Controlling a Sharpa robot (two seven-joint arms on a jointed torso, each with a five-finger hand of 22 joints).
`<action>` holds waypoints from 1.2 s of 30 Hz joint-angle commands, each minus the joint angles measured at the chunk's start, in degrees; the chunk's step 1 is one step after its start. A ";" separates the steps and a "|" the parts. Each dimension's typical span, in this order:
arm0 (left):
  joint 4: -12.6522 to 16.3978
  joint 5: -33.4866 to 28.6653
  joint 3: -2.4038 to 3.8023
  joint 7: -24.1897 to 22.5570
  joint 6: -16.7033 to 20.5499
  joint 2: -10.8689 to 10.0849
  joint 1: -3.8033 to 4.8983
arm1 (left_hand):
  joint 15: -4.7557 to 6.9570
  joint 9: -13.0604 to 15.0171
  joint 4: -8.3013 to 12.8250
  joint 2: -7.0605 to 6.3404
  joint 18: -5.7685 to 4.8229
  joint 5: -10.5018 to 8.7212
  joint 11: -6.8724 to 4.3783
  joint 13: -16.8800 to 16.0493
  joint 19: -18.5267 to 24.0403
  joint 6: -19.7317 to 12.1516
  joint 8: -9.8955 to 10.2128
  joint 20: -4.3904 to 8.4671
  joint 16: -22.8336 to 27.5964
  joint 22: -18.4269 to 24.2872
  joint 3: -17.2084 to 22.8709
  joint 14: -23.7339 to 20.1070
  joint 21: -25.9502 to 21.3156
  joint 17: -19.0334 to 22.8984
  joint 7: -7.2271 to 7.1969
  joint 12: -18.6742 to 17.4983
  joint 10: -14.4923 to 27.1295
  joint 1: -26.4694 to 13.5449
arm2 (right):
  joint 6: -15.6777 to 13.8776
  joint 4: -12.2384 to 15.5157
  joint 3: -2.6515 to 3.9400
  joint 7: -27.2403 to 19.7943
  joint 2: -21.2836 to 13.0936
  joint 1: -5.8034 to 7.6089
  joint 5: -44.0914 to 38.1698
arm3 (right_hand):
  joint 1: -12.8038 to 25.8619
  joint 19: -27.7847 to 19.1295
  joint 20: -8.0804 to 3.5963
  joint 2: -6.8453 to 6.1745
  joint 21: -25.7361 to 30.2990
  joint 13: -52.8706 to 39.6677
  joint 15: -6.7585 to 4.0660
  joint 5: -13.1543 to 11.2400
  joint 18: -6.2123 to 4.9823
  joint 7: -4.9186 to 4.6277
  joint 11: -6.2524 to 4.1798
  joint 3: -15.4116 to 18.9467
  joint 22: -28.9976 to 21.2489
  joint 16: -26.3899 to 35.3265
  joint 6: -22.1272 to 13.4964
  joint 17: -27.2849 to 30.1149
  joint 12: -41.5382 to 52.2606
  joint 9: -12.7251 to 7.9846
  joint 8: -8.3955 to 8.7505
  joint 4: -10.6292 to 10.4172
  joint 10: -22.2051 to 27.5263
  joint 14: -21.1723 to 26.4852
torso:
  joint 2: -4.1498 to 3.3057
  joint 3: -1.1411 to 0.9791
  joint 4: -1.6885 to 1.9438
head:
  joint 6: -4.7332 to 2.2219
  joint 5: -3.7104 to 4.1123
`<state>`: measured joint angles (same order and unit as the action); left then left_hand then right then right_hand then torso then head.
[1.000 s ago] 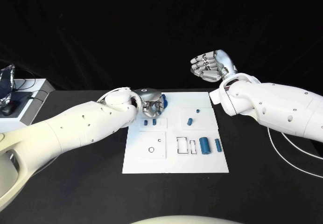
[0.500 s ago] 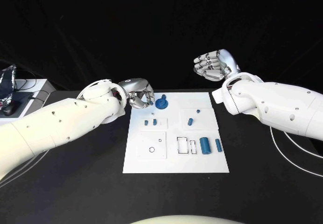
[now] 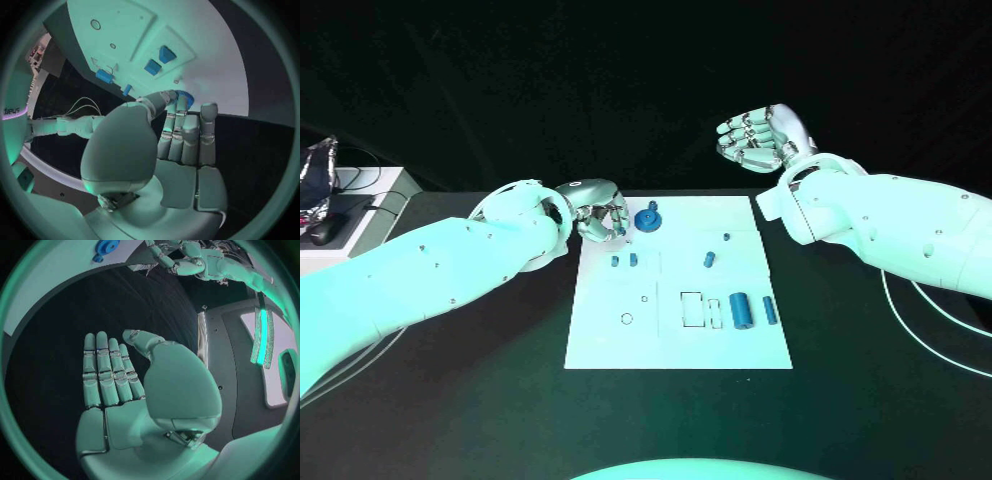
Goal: Assemble the parts on the task board
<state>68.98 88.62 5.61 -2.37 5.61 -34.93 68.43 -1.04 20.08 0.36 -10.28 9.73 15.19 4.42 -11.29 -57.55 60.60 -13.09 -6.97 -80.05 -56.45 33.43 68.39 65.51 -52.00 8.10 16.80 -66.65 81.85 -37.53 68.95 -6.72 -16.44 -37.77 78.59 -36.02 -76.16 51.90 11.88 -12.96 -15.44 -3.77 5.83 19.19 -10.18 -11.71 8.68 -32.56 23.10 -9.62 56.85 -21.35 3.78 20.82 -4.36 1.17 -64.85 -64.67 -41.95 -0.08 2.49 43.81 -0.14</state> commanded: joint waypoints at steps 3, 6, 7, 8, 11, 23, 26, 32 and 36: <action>-1.00 1.91 -0.23 -0.24 -0.13 0.68 -0.50 | 0.10 0.10 -0.13 -0.08 -0.56 0.27 0.03 0.02 -0.30 0.11 0.36 -0.01 -0.35 -0.11 0.27 0.32 0.35 -0.12 0.10 -0.30 -0.09 -0.28 | 1.01 0.15 0.04 -0.48 0.11 -0.02 -0.78 | 0.11 -0.21 0.12 0.57 0.32 0.09 0.06 0.33 -0.13 -0.25 -0.05 -0.06 -0.10 0.25 0.12 0.07 -0.12 -0.07 0.13 0.22 -0.02 0.46 | -0.03 -0.01 -0.01 | 0.20 0.01; -1.31 2.03 -0.30 -0.37 0.02 0.99 -0.70 | 0.10 0.10 -0.13 -0.08 -0.56 0.27 0.03 0.02 -0.30 0.11 0.36 -0.01 -0.35 -0.11 0.27 0.32 0.35 -0.12 0.10 -0.30 -0.09 -0.28 | 1.00 0.18 0.04 -0.48 0.15 -0.02 -0.77 | 0.13 -0.24 0.14 0.57 0.38 0.09 0.08 0.33 -0.12 -0.26 -0.04 -0.06 -0.16 0.31 0.11 0.09 -0.13 -0.07 0.13 0.22 0.01 0.50 | -0.04 -0.06 0.03 | 0.23 0.06; -1.40 2.06 -0.31 -0.40 0.05 1.11 -0.75 | 0.10 0.10 -0.13 -0.08 -0.56 0.27 0.03 0.02 -0.30 0.11 0.36 -0.01 -0.35 -0.11 0.27 0.32 0.35 -0.12 0.10 -0.30 -0.09 -0.28 | 1.00 0.19 0.04 -0.49 0.16 -0.02 -0.77 | 0.13 -0.24 0.14 0.57 0.38 0.09 0.08 0.33 -0.12 -0.26 -0.04 -0.06 -0.16 0.31 0.11 0.09 -0.13 -0.07 0.13 0.22 0.01 0.50 | -0.05 -0.06 0.03 | 0.24 0.04; -1.49 2.08 -0.33 -0.43 0.08 1.23 -0.79 | 0.10 0.10 -0.13 -0.08 -0.56 0.27 0.03 0.02 -0.30 0.11 0.36 -0.01 -0.35 -0.11 0.27 0.32 0.35 -0.12 0.10 -0.30 -0.09 -0.28 | 1.01 0.19 0.04 -0.49 0.19 -0.02 -0.77 | 0.13 -0.24 0.14 0.57 0.38 0.09 0.08 0.33 -0.12 -0.26 -0.04 -0.06 -0.16 0.31 0.11 0.09 -0.13 -0.07 0.13 0.22 0.01 0.50 | -0.03 -0.05 0.02 | 0.25 0.01; -1.78 2.11 -0.35 -0.47 0.20 1.55 -0.86 | 0.10 0.11 -0.12 -0.08 -0.58 0.26 0.02 0.00 -0.37 0.14 0.36 -0.01 -0.40 -0.20 0.28 0.41 0.41 -0.27 0.09 -0.30 -0.13 -0.30 | 1.03 0.20 0.04 -0.50 0.24 -0.02 -0.77 | 0.13 -0.26 0.15 0.58 0.44 0.09 0.09 0.34 -0.12 -0.26 -0.03 -0.08 -0.21 0.36 0.10 0.11 -0.13 -0.08 0.13 0.22 0.03 0.54 | 0.02 -0.05 0.01 | 0.31 -0.04; -2.80 3.10 -0.39 0.86 -0.55 2.61 -0.93 | 0.12 0.16 -0.09 -0.23 -0.61 0.18 -0.02 -0.09 -0.49 0.26 0.33 -0.01 -0.47 -0.36 0.22 0.55 0.53 -0.40 0.05 -0.29 -0.29 -0.43 | 1.08 0.27 0.04 -0.52 0.28 -0.02 -0.77 | 0.14 -0.29 0.18 0.59 0.52 0.09 0.12 0.34 -0.12 -0.27 -0.01 -0.09 -0.29 0.42 0.09 0.13 -0.13 -0.09 0.14 0.21 0.06 0.59 | 0.04 -0.07 0.00 | 0.34 0.04; -3.08 3.16 -0.40 0.93 -0.89 2.86 -0.93 | 0.13 0.18 -0.10 -0.27 -0.61 0.15 -0.04 -0.12 -0.50 0.30 0.32 -0.01 -0.49 -0.37 0.20 0.59 0.53 -0.44 0.03 -0.31 -0.33 -0.50 | 1.06 0.30 0.04 -0.54 0.28 -0.02 -0.77 | 0.14 -0.29 0.18 0.59 0.52 0.09 0.12 0.34 -0.12 -0.27 -0.01 -0.09 -0.29 0.42 0.09 0.13 -0.13 -0.09 0.14 0.21 0.06 0.59 | -0.01 -0.06 0.00 | 0.37 0.06; -3.53 3.20 -0.51 0.86 -1.25 3.37 -0.93 | 0.13 0.18 -0.10 -0.27 -0.61 0.15 -0.04 -0.12 -0.50 0.30 0.32 -0.01 -0.49 -0.37 0.20 0.59 0.53 -0.44 0.03 -0.31 -0.33 -0.50 | 1.01 0.37 0.04 -0.59 0.28 -0.02 -0.77 | 0.14 -0.29 0.18 0.59 0.53 0.09 0.12 0.34 -0.12 -0.27 -0.01 -0.10 -0.30 0.43 0.09 0.13 -0.13 -0.09 0.14 0.21 0.06 0.59 | -0.01 -0.08 -0.01 | 0.43 0.07; -3.77 3.21 -0.58 0.85 -1.28 3.61 -0.93 | 0.13 0.18 -0.10 -0.27 -0.61 0.15 -0.04 -0.12 -0.50 0.30 0.32 -0.01 -0.49 -0.37 0.20 0.59 0.53 -0.44 0.03 -0.31 -0.33 -0.50 | 0.99 0.42 0.04 -0.62 0.27 -0.02 -0.77 | 0.13 -0.30 0.20 0.61 0.60 0.09 0.13 0.34 -0.12 -0.27 -0.01 -0.11 -0.36 0.47 0.10 0.15 -0.13 -0.09 0.13 0.21 0.07 0.61 | 0.01 -0.06 0.00 | 0.49 0.08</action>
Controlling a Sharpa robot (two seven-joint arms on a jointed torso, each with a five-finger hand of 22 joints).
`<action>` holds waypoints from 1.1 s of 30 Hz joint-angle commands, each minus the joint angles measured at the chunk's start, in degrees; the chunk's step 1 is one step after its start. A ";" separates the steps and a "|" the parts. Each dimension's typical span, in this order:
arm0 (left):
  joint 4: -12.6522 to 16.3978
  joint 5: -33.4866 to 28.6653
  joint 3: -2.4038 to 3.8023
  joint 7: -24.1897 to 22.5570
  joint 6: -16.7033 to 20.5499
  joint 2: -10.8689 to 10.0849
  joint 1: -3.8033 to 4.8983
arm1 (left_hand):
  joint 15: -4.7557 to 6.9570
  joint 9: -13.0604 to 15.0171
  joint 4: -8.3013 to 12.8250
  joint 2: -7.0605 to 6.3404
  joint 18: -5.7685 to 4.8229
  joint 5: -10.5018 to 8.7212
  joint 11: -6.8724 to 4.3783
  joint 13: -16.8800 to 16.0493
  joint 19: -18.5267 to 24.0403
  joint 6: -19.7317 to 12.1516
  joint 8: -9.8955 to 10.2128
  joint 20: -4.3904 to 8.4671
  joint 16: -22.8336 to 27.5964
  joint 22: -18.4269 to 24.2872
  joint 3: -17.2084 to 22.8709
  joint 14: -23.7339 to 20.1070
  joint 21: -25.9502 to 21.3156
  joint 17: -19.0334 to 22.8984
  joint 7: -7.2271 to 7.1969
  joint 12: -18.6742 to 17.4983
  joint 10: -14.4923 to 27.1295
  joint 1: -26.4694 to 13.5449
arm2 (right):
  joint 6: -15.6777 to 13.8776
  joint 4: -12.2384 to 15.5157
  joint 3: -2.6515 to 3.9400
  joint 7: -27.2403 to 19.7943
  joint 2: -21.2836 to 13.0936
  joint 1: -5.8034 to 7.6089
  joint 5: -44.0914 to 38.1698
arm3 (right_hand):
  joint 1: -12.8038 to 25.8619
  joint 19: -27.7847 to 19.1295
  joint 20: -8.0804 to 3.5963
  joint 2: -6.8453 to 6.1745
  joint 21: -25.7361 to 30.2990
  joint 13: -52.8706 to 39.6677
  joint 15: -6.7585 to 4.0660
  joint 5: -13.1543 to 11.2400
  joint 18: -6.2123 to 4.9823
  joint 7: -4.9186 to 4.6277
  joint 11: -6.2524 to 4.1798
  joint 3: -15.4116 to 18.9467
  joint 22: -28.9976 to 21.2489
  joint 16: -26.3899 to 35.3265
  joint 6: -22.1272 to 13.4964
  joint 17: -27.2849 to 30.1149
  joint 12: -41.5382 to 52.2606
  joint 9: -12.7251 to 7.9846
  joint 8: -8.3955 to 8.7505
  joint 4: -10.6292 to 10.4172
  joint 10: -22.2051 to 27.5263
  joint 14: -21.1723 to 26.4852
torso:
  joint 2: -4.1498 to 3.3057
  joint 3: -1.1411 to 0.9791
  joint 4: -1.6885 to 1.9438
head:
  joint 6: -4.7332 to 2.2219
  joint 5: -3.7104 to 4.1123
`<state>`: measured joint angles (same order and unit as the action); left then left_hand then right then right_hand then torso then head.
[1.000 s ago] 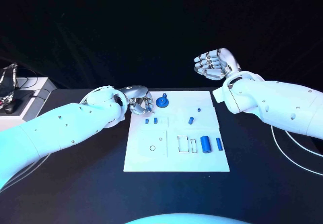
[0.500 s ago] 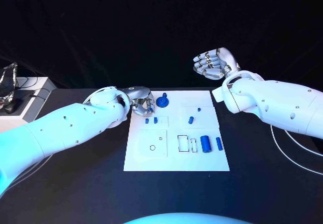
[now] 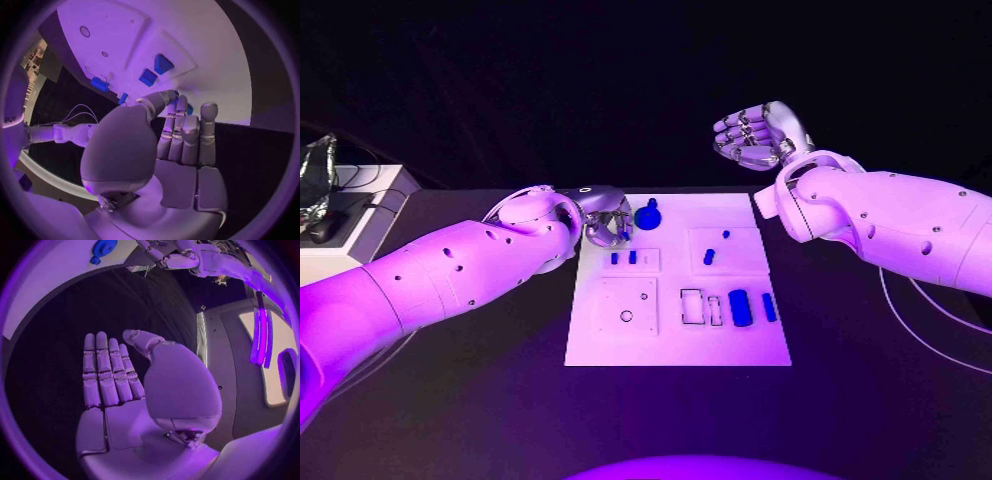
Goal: Assemble the parts on the task board
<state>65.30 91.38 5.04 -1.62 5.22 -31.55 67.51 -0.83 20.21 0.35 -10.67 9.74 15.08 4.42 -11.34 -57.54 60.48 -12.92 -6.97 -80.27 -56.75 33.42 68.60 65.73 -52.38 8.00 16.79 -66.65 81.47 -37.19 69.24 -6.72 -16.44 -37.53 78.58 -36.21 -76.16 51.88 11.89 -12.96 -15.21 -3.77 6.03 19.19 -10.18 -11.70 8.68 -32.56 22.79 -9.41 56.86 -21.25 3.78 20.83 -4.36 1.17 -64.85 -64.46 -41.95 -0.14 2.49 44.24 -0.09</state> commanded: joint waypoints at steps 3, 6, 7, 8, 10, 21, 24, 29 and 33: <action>-0.30 0.45 -0.03 0.14 -1.06 0.37 0.00 | -0.05 0.07 -0.06 0.13 -0.61 0.24 -0.07 -0.10 -0.46 0.45 0.16 -0.02 -0.27 -0.03 0.24 0.39 0.29 -0.03 0.09 -0.33 -0.37 -0.14 | 0.65 0.15 0.04 -0.62 0.03 -0.01 -0.58 | 0.13 -0.28 0.18 0.61 0.37 0.10 -0.07 0.34 -0.12 -0.28 0.00 -0.11 -0.05 0.26 0.09 0.05 -0.13 -0.09 0.13 0.21 0.08 0.40 | 0.02 -0.02 0.01 | 0.02 0.08; -0.45 0.46 -0.05 0.20 -1.33 0.45 0.01 | -0.05 0.07 -0.06 0.13 -0.61 0.24 -0.07 -0.10 -0.46 0.45 0.16 -0.02 -0.27 -0.03 0.24 0.39 0.29 -0.03 0.09 -0.33 -0.37 -0.14 | 0.65 0.16 0.04 -0.62 0.01 -0.01 -0.58 | 0.13 -0.28 0.18 0.61 0.37 0.10 -0.07 0.34 -0.12 -0.28 0.00 -0.11 -0.05 0.26 0.09 0.05 -0.13 -0.09 0.13 0.21 0.08 0.40 | 0.05 0.00 0.01 | 0.15 0.08; -0.50 0.46 -0.06 0.21 -1.39 0.48 0.01 | -0.05 0.07 -0.06 0.13 -0.61 0.24 -0.07 -0.10 -0.46 0.45 0.16 -0.02 -0.27 -0.03 0.24 0.39 0.29 -0.03 0.09 -0.33 -0.37 -0.14 | 0.64 0.16 0.04 -0.63 -0.01 -0.01 -0.58 | 0.13 -0.28 0.18 0.61 0.37 0.10 -0.07 0.34 -0.12 -0.28 0.00 -0.11 -0.05 0.26 0.09 0.05 -0.13 -0.09 0.13 0.21 0.08 0.40 | 0.04 -0.01 0.02 | 0.18 0.08; -0.55 0.46 -0.07 0.22 -1.46 0.51 0.01 | -0.05 0.07 -0.06 0.13 -0.61 0.24 -0.07 -0.10 -0.46 0.45 0.16 -0.02 -0.27 -0.03 0.24 0.39 0.29 -0.03 0.09 -0.33 -0.37 -0.14 | 0.64 0.17 0.04 -0.62 -0.02 -0.01 -0.58 | 0.13 -0.28 0.18 0.61 0.37 0.10 -0.07 0.34 -0.12 -0.28 0.00 -0.11 -0.05 0.26 0.09 0.05 -0.13 -0.09 0.13 0.21 0.08 0.40 | 0.04 -0.01 0.03 | 0.19 0.08; -0.64 0.46 -0.10 0.23 -1.57 0.59 0.01 | -0.05 0.07 -0.06 0.13 -0.61 0.24 -0.07 -0.10 -0.46 0.45 0.16 -0.02 -0.27 -0.03 0.24 0.39 0.29 -0.03 0.09 -0.33 -0.37 -0.14 | 0.63 0.18 0.04 -0.63 -0.02 -0.01 -0.58 | 0.13 -0.28 0.18 0.61 0.37 0.10 -0.07 0.34 -0.12 -0.28 0.00 -0.11 -0.05 0.26 0.09 0.05 -0.13 -0.09 0.13 0.21 0.08 0.40 | 0.02 -0.01 0.04 | 0.16 0.11; -1.21 0.47 -0.86 0.17 -2.02 1.08 0.00 | -0.03 0.09 0.00 0.18 -0.60 0.23 -0.10 -0.14 -0.44 0.49 0.17 -0.01 -0.29 -0.03 0.31 0.41 0.29 -0.03 0.06 -0.37 -0.41 -0.11 | 0.64 0.22 0.04 -0.64 -0.06 -0.01 -0.58 | 0.12 -0.27 0.21 0.63 0.50 0.09 -0.06 0.34 -0.14 -0.28 0.00 -0.14 -0.18 0.34 0.10 0.08 -0.12 -0.10 0.12 0.22 0.09 0.41 | -0.02 0.01 0.02 | 0.23 0.28; -1.22 0.47 -0.92 0.14 -1.92 1.13 0.00 | -0.03 0.09 0.00 0.18 -0.60 0.23 -0.10 -0.14 -0.44 0.49 0.17 -0.01 -0.29 -0.03 0.31 0.41 0.29 -0.03 0.06 -0.37 -0.41 -0.11 | 0.65 0.22 0.04 -0.65 -0.07 -0.01 -0.58 | 0.12 -0.27 0.21 0.63 0.50 0.09 -0.06 0.34 -0.14 -0.28 0.00 -0.14 -0.18 0.34 0.10 0.08 -0.12 -0.10 0.12 0.22 0.09 0.41 | 0.02 0.00 0.04 | 0.27 0.30; -1.23 0.47 -0.98 0.05 -1.70 1.23 0.00 | -0.01 0.10 0.04 0.22 -0.61 0.23 -0.12 -0.17 -0.49 0.51 0.17 0.00 -0.30 -0.09 0.35 0.43 0.33 -0.05 0.05 -0.38 -0.43 -0.07 | 0.68 0.23 0.04 -0.66 -0.08 -0.01 -0.58 | 0.11 -0.27 0.22 0.64 0.55 0.09 -0.05 0.34 -0.15 -0.28 0.00 -0.15 -0.24 0.38 0.11 0.09 -0.11 -0.10 0.12 0.23 0.10 0.41 | 0.01 0.01 0.09 | 0.29 0.34; -1.27 0.55 -0.99 0.06 -1.44 1.31 0.00 | -0.01 0.10 0.04 0.22 -0.61 0.23 -0.12 -0.17 -0.49 0.51 0.17 0.00 -0.30 -0.09 0.35 0.43 0.33 -0.05 0.05 -0.38 -0.43 -0.07 | 0.70 0.21 0.04 -0.67 -0.07 -0.01 -0.58 | 0.10 -0.27 0.23 0.65 0.59 0.09 -0.05 0.34 -0.15 -0.28 0.00 -0.16 -0.28 0.40 0.12 0.10 -0.11 -0.10 0.11 0.23 0.10 0.41 | 0.03 -0.02 0.06 | 0.31 0.32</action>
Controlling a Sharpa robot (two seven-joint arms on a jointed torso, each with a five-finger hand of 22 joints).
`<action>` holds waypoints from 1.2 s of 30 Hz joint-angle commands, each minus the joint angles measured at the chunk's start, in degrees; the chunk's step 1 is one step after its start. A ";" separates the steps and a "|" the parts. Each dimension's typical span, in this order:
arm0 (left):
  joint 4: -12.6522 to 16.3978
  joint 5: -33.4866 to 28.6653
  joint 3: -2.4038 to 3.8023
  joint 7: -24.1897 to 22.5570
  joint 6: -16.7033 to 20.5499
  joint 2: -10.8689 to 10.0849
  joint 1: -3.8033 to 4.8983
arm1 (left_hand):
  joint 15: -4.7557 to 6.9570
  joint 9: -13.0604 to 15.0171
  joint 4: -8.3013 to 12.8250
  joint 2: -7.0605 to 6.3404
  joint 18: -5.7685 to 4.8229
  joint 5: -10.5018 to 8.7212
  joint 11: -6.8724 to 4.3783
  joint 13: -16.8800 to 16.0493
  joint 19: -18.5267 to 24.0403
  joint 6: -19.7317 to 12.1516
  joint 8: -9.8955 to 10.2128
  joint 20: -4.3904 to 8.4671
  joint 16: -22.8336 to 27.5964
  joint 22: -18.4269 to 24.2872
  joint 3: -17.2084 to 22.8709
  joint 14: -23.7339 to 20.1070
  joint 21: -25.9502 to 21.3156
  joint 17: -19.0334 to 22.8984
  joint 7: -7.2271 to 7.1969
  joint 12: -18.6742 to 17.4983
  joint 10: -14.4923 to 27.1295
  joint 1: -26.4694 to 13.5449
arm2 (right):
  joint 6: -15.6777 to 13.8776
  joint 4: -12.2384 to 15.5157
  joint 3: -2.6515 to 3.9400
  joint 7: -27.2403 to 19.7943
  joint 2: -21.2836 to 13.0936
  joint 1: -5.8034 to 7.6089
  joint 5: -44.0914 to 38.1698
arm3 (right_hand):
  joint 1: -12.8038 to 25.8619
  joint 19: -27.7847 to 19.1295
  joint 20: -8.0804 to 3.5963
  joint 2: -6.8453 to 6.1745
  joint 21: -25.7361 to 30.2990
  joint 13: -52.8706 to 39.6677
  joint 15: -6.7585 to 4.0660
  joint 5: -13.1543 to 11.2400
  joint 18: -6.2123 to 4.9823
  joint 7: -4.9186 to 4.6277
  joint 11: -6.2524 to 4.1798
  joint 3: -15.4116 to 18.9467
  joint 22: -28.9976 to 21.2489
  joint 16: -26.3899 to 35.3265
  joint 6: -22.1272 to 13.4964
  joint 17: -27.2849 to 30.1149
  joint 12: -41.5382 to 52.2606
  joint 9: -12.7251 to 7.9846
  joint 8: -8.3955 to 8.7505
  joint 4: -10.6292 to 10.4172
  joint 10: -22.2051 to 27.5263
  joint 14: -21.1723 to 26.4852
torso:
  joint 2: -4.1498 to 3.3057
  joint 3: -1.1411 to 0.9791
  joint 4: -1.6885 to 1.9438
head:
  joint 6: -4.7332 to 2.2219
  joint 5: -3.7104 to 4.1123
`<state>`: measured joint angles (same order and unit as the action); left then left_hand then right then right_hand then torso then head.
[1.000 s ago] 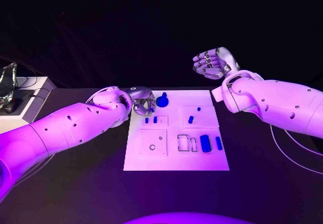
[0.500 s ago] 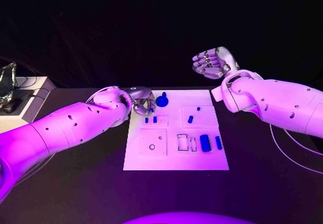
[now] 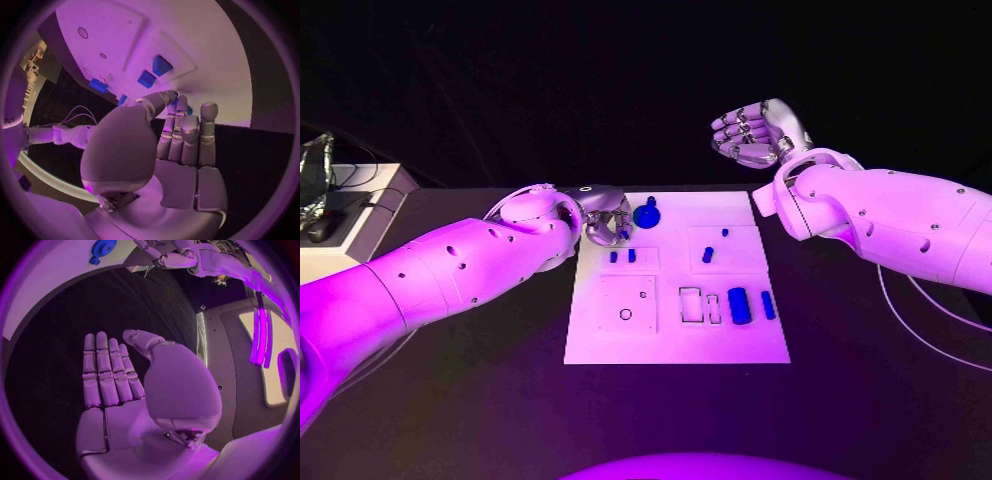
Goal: Assemble the parts on the task board
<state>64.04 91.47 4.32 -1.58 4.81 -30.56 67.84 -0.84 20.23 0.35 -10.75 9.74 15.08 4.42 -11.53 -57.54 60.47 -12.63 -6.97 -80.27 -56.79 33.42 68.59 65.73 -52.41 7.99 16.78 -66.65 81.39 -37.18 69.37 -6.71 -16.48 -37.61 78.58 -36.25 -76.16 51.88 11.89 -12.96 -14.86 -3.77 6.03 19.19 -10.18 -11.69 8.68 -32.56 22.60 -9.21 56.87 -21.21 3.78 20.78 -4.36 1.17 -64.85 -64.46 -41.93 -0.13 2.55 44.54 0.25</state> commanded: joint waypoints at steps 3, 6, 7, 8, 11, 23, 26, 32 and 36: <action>-0.02 0.54 -0.29 0.03 -0.90 0.37 -0.34 | 0.01 0.10 0.09 0.34 -0.62 0.22 -0.14 -0.01 -0.54 0.58 -0.14 0.01 -0.34 -0.11 0.39 0.52 0.38 -0.13 0.04 -0.38 -0.49 0.05 | 0.69 0.07 0.03 -0.65 -0.01 -0.01 -0.55 | 0.10 -0.27 0.24 0.65 0.26 0.09 -0.04 0.34 -0.15 -0.29 0.00 -0.16 -0.11 0.21 0.11 0.06 -0.11 -0.05 0.11 0.24 0.11 0.42 | 0.00 -0.03 -0.04 | 0.02 -0.02; -0.02 0.60 -0.29 0.04 -0.84 0.40 -0.33 | 0.04 0.14 0.15 0.37 -0.65 0.20 -0.18 -0.07 -0.67 0.71 -0.19 0.02 -0.43 -0.25 0.42 0.69 0.50 -0.40 0.02 -0.35 -0.61 0.08 | 0.71 0.05 0.03 -0.65 -0.01 -0.01 -0.55 | 0.10 -0.27 0.24 0.65 0.26 0.09 -0.04 0.34 -0.15 -0.29 0.00 -0.16 -0.11 0.21 0.11 0.06 -0.11 -0.05 0.11 0.24 0.11 0.42 | -0.01 -0.03 -0.04 | 0.03 -0.01; -0.01 0.61 -0.29 0.04 -0.78 0.42 -0.33 | 0.05 0.16 0.18 0.37 -0.65 0.19 -0.20 -0.10 -0.69 0.76 -0.21 0.02 -0.43 -0.27 0.42 0.68 0.51 -0.36 0.00 -0.33 -0.67 0.08 | 0.72 0.04 0.03 -0.65 -0.01 -0.01 -0.55 | 0.10 -0.27 0.24 0.65 0.26 0.09 -0.04 0.34 -0.15 -0.29 0.00 -0.16 -0.11 0.21 0.11 0.06 -0.11 -0.05 0.11 0.24 0.11 0.42 | -0.01 -0.03 -0.03 | 0.03 -0.03; 0.00 0.62 -0.30 0.04 -0.69 0.44 -0.33 | 0.06 0.18 0.19 0.35 -0.65 0.17 -0.21 -0.14 -0.70 0.83 -0.24 0.03 -0.47 -0.29 0.39 0.77 0.53 -0.48 -0.01 -0.31 -0.74 0.05 | 0.73 0.03 0.03 -0.65 -0.02 -0.01 -0.55 | 0.10 -0.27 0.24 0.65 0.26 0.09 -0.04 0.34 -0.15 -0.29 0.00 -0.16 -0.11 0.21 0.11 0.06 -0.11 -0.05 0.11 0.24 0.11 0.42 | -0.02 -0.02 -0.02 | 0.03 -0.01; 0.03 0.64 -0.30 0.07 -0.41 0.48 -0.33 | 0.14 0.31 0.19 0.26 -0.67 0.07 -0.36 -0.36 -0.73 1.14 -0.38 0.06 -0.63 -0.35 0.18 1.01 0.57 -0.79 -0.14 -0.17 -1.06 -0.21 | 0.76 -0.02 0.03 -0.64 0.00 -0.01 -0.55 | 0.09 -0.28 0.25 0.65 0.30 0.09 -0.04 0.34 -0.15 -0.28 0.00 -0.17 -0.15 0.24 0.12 0.07 -0.11 -0.05 0.11 0.24 0.11 0.44 | -0.02 -0.02 0.00 | 0.04 0.02; 0.20 0.69 -0.30 0.34 0.15 0.49 -0.31 | 0.21 0.34 0.09 -0.04 -0.61 0.03 -0.47 -0.63 -0.47 0.91 -0.23 0.12 -0.72 -0.12 -0.22 1.00 0.36 -0.68 -0.24 -0.11 -1.07 -0.72 | 0.83 -0.10 0.03 -0.63 0.01 -0.01 -0.55 | 0.09 -0.28 0.25 0.65 0.33 0.09 -0.03 0.35 -0.15 -0.28 0.01 -0.18 -0.17 0.25 0.12 0.08 -0.11 -0.05 0.10 0.25 0.12 0.45 | -0.01 0.00 0.00 | 0.24 0.05; 0.19 0.78 -0.30 0.59 -0.01 0.50 -0.30 | 0.21 0.34 0.10 -0.05 -0.59 0.03 -0.48 -0.65 -0.39 0.89 -0.21 0.12 -0.69 -0.04 -0.23 0.93 0.30 -0.56 -0.24 -0.10 -1.06 -0.74 | 0.85 -0.10 0.03 -0.62 0.01 -0.01 -0.55 | 0.07 -0.29 0.27 0.65 0.41 0.09 -0.02 0.36 -0.15 -0.28 0.01 -0.19 -0.25 0.30 0.12 0.10 -0.12 -0.06 0.10 0.26 0.14 0.47 | 0.00 0.00 0.00 | 0.34 0.02; 0.04 1.01 -0.30 1.30 -0.98 0.52 -0.29 | 0.23 0.34 0.08 -0.11 -0.53 0.04 -0.49 -0.74 -0.11 0.75 -0.13 0.14 -0.63 0.22 -0.33 0.73 0.08 -0.26 -0.26 -0.07 -0.93 -0.85 | 0.87 -0.13 0.03 -0.61 0.03 -0.01 -0.55 | 0.07 -0.29 0.27 0.65 0.41 0.09 -0.02 0.36 -0.15 -0.28 0.01 -0.19 -0.25 0.30 0.12 0.10 -0.12 -0.06 0.10 0.26 0.14 0.47 | 0.00 0.02 0.00 | 0.33 0.00; -0.05 1.32 -0.31 1.86 -2.21 0.55 -0.27 | 0.24 0.34 0.08 -0.18 -0.39 0.03 -0.51 -1.00 0.59 0.46 0.01 0.15 -0.52 0.84 -0.53 0.28 -0.46 0.28 -0.30 0.09 -0.35 -1.01 | 0.90 -0.13 0.03 -0.61 0.02 -0.01 -0.53 | 0.10 -0.30 0.29 0.62 0.48 0.09 -0.01 0.36 -0.15 -0.30 0.03 -0.18 -0.31 0.35 0.10 0.11 -0.12 -0.06 0.11 0.26 0.17 0.49 | 0.01 0.00 0.06 | 0.42 0.03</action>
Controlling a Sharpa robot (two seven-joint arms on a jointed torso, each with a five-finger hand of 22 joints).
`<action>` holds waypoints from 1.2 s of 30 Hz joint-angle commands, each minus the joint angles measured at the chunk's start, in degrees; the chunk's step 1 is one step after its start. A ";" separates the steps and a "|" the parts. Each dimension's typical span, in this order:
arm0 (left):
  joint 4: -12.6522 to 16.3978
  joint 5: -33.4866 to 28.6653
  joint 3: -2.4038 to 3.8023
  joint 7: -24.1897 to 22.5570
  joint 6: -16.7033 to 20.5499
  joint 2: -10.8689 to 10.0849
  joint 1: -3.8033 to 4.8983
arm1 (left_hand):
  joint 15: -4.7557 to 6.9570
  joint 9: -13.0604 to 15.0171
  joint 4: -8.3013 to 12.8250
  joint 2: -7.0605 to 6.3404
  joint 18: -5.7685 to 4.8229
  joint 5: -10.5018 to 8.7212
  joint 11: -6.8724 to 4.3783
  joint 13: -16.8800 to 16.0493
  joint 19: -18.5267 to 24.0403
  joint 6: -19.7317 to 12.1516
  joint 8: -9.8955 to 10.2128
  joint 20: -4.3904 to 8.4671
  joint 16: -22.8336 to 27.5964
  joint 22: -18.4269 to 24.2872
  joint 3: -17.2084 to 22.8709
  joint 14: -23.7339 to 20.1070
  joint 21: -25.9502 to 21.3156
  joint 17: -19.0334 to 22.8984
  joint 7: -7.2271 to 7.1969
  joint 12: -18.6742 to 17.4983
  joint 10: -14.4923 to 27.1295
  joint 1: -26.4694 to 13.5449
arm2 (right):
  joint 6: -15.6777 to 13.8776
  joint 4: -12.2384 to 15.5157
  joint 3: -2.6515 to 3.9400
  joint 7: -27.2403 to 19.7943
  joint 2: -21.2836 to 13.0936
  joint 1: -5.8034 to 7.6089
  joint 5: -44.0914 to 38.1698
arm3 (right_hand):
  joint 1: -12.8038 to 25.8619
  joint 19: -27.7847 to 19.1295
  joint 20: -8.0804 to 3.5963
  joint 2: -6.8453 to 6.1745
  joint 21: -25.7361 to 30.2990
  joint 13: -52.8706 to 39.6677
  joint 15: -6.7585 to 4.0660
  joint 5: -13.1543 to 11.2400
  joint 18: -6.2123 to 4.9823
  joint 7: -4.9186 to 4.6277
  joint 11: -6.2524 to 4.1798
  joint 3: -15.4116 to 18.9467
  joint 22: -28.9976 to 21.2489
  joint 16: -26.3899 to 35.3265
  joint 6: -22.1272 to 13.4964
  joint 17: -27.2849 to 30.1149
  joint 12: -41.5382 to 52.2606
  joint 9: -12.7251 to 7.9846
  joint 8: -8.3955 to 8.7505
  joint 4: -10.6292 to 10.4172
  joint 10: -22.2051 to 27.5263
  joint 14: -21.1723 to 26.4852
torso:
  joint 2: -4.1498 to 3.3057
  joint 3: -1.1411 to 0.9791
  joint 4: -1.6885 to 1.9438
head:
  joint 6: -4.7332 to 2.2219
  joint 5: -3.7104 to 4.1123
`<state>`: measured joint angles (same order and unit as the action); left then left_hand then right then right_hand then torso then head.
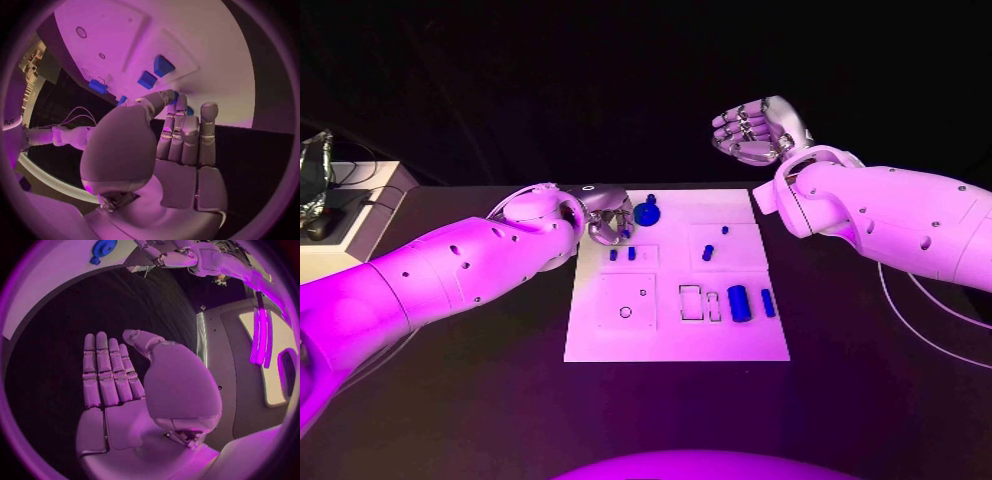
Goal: Assemble the parts on the task board
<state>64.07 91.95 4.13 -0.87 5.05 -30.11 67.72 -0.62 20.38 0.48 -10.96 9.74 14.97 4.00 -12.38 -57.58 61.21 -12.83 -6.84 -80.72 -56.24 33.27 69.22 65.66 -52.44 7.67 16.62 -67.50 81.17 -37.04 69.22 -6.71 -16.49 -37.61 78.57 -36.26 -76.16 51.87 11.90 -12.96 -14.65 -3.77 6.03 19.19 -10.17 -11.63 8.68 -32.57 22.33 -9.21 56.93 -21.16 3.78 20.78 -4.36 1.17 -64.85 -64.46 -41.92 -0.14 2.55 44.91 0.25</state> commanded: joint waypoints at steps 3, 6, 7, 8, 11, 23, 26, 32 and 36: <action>-0.15 1.21 -0.14 1.43 -3.19 0.12 -0.14 | 0.05 0.21 0.00 0.06 -0.38 0.14 -0.14 -0.42 0.79 -0.42 0.26 0.02 -0.11 0.38 -0.48 -0.43 -0.53 0.25 -0.01 0.57 0.75 -0.81 | 0.76 -0.01 0.03 -0.60 0.03 -0.01 -0.50 | 0.11 -0.30 0.30 0.61 0.30 0.10 0.01 0.36 -0.16 -0.37 0.04 -0.18 -0.08 0.37 0.02 0.07 -0.13 -0.07 0.12 0.26 0.19 0.50 | 0.01 -0.01 0.05 | 0.12 -0.01; -0.18 1.41 -0.19 1.44 -3.62 0.12 -0.13 | 0.19 0.36 0.21 0.17 -0.34 0.12 -0.35 -1.36 1.00 -0.31 0.12 0.09 -0.31 0.50 -0.84 -0.45 -0.73 0.05 -0.12 1.88 1.17 -0.74 | 0.78 -0.03 0.03 -0.59 0.02 -0.01 -0.49 | 0.13 -0.31 0.31 0.60 0.35 0.10 0.02 0.36 -0.15 -0.38 0.05 -0.18 -0.12 0.40 0.01 0.08 -0.13 -0.08 0.12 0.25 0.21 0.52 | 0.04 -0.01 0.00 | 0.15 -0.03; -0.20 1.49 -0.24 1.35 -3.57 0.14 -0.12 | 0.32 0.49 0.23 0.15 -0.34 0.13 -0.53 -2.64 1.13 -0.37 0.00 0.19 -0.65 0.59 -1.33 -0.28 -0.91 -0.42 -0.23 3.71 2.02 -1.01 | 0.79 -0.04 0.03 -0.58 0.01 -0.01 -0.48 | 0.13 -0.31 0.31 0.60 0.35 0.10 0.02 0.36 -0.15 -0.38 0.05 -0.18 -0.12 0.41 0.01 0.08 -0.14 -0.08 0.12 0.25 0.22 0.53 | 0.04 -0.01 0.00 | 0.15 -0.03; -0.21 1.53 -0.28 1.30 -3.48 0.15 -0.12 | 0.34 0.53 0.11 -0.01 -0.35 0.13 -0.56 -3.16 1.19 -0.45 -0.02 0.20 -0.82 0.65 -1.63 -0.15 -1.01 -0.70 -0.30 4.46 2.43 -1.31 | 0.81 -0.03 0.03 -0.58 0.00 -0.01 -0.48 | 0.13 -0.31 0.31 0.60 0.35 0.10 0.02 0.36 -0.15 -0.38 0.05 -0.18 -0.12 0.41 0.01 0.08 -0.14 -0.08 0.12 0.25 0.22 0.53 | 0.03 -0.01 0.00 | 0.15 0.00; -0.25 1.60 -0.42 1.16 -2.99 0.18 -0.11 | 0.35 0.67 -0.60 -0.05 -0.35 0.24 -0.59 -5.67 1.10 -0.86 -0.09 0.24 -1.38 0.84 -2.66 0.17 -1.43 -1.36 -0.47 8.13 4.82 -2.14 | 0.82 -0.02 0.03 -0.58 -0.01 -0.01 -0.47 | 0.14 -0.33 0.33 0.59 0.41 0.10 0.04 0.36 -0.15 -0.39 0.06 -0.18 -0.18 0.45 -0.01 0.10 -0.14 -0.08 0.13 0.25 0.25 0.56 | 0.01 0.00 -0.07 | 0.18 0.02; -0.11 1.64 -0.61 0.69 -0.09 0.03 -0.14 | 0.33 0.73 -1.12 -0.55 -0.45 0.31 -0.52 -10.84 0.35 -2.57 0.13 0.28 -2.23 0.81 -2.55 0.81 -1.74 -2.35 -0.53 17.00 10.82 -1.90 | 1.13 -0.06 0.03 -0.36 -0.12 -0.01 -0.48 | 0.23 -0.48 0.50 0.53 0.93 0.12 0.20 0.36 -0.14 -0.48 0.18 -0.23 -0.66 0.84 -0.20 0.24 -0.18 -0.15 0.22 0.22 0.53 0.90 | -0.03 0.06 0.01 | 0.18 0.11; -0.04 1.61 -0.61 0.60 0.66 -0.07 -0.15 | 0.06 0.46 -1.33 -0.76 -0.32 0.33 -0.17 -11.22 0.92 -3.66 0.67 0.15 -2.06 1.42 -2.30 0.24 -2.30 -1.54 -0.38 17.85 12.45 -2.00 | 1.11 -0.08 0.03 -0.34 -0.29 -0.02 -0.47 | 0.23 -0.50 0.51 0.54 0.98 0.11 0.22 0.37 -0.14 -0.49 0.19 -0.24 -0.71 0.88 -0.22 0.25 -0.18 -0.15 0.23 0.21 0.56 0.92 | -0.02 0.11 0.02 | 0.18 0.17; 0.15 1.53 -0.60 0.68 1.17 -0.36 -0.16 | -0.23 0.06 -1.51 -1.05 -0.19 0.33 0.19 -11.44 1.43 -4.98 1.45 -0.07 -1.83 1.95 -1.99 -0.46 -2.82 -0.55 -0.31 18.73 13.88 -2.04 | 0.97 -0.16 0.03 -0.30 -0.68 -0.03 -0.41 | 0.26 -0.53 0.58 0.49 1.19 0.12 0.27 0.38 -0.15 -0.53 0.23 -0.25 -0.91 1.01 -0.34 0.30 -0.18 -0.19 0.27 0.22 0.68 1.02 | -0.01 0.02 -0.02 | 0.23 -0.04; 0.33 1.43 -0.60 0.76 1.30 -0.51 -0.16 | -0.41 -0.06 -1.71 -1.34 -0.12 0.31 0.39 -11.52 1.76 -5.30 1.67 -0.19 -1.74 2.28 -2.04 -0.72 -3.14 -0.19 -0.33 19.11 14.50 -2.32 | 0.88 -0.18 0.03 -0.30 -0.90 -0.04 -0.41 | 0.25 -0.59 0.69 0.42 1.54 0.12 0.37 0.38 -0.16 -0.53 0.28 -0.27 -1.25 1.25 -0.42 0.38 -0.20 -0.22 0.28 0.27 0.91 1.21 | 0.01 0.09 0.00 | 0.25 0.07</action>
<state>64.18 93.07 3.52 -0.29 5.73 -30.65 67.56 -1.04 20.41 -0.97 -11.79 9.74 15.01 4.39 -23.84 -56.38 56.29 -11.44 -7.04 -82.72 -54.06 31.22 68.99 62.83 -52.72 7.30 35.44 -53.53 78.98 -36.73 69.04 -6.73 -16.40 -38.45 78.55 -36.25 -76.16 51.46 12.31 -12.96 -13.43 -3.73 6.43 19.19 -10.17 -11.81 9.06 -32.73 21.16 -8.28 56.75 -20.85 3.78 20.65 -4.36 1.34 -64.41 -63.63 -41.94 -0.07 2.55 45.15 0.27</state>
